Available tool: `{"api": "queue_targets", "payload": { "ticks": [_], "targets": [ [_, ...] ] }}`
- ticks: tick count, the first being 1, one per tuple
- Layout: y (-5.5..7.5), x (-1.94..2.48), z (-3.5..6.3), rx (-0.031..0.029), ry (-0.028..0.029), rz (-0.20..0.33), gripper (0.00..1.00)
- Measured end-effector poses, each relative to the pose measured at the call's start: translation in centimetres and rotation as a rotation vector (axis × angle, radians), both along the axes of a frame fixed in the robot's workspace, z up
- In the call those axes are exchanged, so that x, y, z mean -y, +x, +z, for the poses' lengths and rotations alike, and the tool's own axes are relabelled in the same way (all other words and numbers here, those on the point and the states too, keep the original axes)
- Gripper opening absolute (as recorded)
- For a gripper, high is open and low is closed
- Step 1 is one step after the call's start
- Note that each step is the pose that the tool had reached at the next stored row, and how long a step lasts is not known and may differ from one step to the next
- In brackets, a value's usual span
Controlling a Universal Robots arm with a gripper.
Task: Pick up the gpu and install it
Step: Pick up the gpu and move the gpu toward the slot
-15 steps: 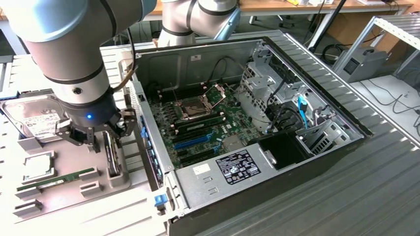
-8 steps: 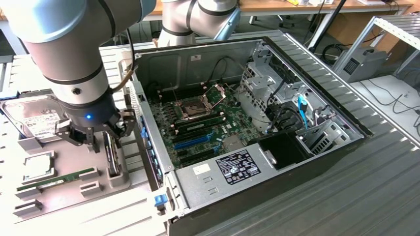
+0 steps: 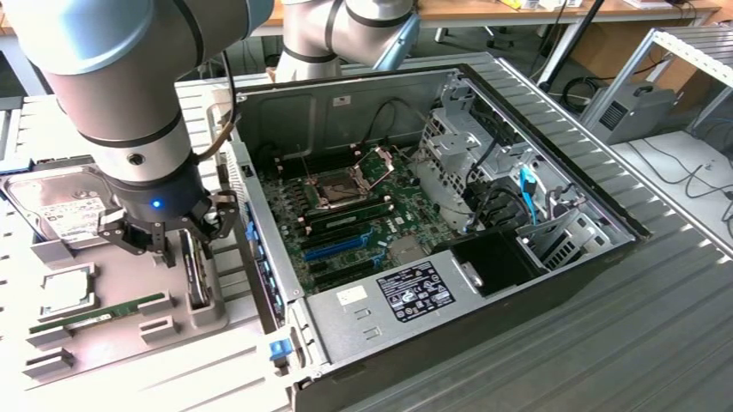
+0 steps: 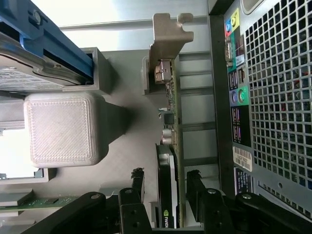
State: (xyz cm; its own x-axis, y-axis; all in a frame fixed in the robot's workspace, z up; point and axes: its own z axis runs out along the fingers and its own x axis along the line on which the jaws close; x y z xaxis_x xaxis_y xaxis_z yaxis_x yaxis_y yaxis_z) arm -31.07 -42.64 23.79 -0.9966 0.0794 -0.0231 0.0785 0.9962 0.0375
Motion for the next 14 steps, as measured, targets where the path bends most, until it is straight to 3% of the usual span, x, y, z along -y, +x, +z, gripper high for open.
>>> {"api": "queue_targets", "payload": {
  "ticks": [14],
  "targets": [
    [0.00,0.14,0.02,0.0001,0.0006,0.000,0.48]
  ]
}}
